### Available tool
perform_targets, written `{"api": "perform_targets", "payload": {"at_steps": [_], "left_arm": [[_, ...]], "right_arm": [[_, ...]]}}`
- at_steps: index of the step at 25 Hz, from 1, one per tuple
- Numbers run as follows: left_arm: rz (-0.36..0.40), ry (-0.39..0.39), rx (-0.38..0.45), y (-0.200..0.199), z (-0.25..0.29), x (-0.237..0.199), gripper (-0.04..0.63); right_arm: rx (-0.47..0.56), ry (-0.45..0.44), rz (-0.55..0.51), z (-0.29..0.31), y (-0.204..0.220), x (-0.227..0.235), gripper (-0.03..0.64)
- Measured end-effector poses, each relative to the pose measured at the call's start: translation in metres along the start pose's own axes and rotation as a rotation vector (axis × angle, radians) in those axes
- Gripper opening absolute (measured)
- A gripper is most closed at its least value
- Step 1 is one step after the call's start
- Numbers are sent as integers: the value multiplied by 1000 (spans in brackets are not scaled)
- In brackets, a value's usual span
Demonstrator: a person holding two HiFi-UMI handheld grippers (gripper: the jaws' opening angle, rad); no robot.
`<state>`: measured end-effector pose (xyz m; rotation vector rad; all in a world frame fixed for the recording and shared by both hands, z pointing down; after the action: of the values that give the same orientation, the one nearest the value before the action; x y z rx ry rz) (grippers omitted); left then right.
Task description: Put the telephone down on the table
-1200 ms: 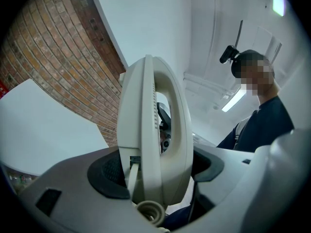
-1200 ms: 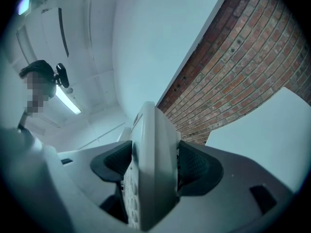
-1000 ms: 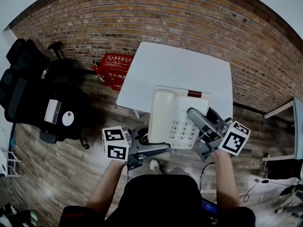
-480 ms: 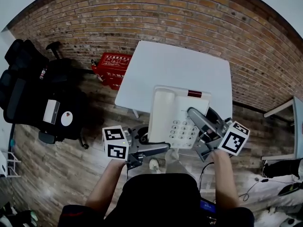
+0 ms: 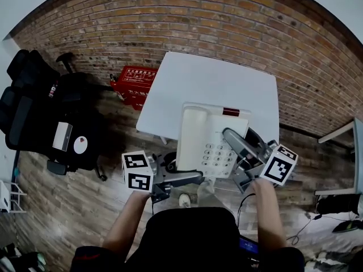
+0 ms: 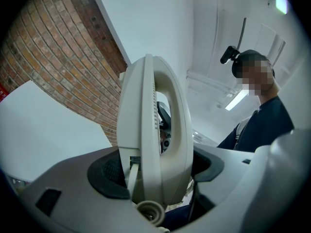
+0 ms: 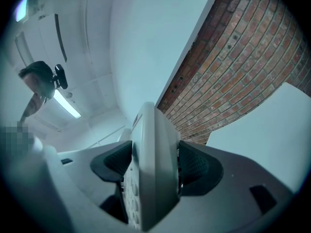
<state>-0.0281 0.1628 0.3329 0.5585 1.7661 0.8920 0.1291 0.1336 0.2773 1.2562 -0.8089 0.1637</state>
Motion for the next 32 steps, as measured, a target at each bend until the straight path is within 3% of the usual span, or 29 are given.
{"api": "perform_targets", "payload": {"at_steps": [4,10,32], "left_arm": [[-1,-2,0,-1,2,-4,344],[-19,-35,16,-23,25,-45,344],[-66,-147,77,-58,64,-139,344]], "right_arm": [[-3,0,2,2,-2,4,285],[-43,-13,21,23,-32,47,285],[-150,-79,76,80,-77,145,285]]}}
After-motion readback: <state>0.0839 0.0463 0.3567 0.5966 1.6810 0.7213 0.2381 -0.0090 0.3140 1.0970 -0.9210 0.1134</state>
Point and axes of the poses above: the fingertips, and each gripper's own axes: z forward along the fingers, x to its right, y out of its underside, the point moved 4 cm from there along -z, backward along the fingers, and after that the axes turned 13 degrees about y, right-handed, at the moved point
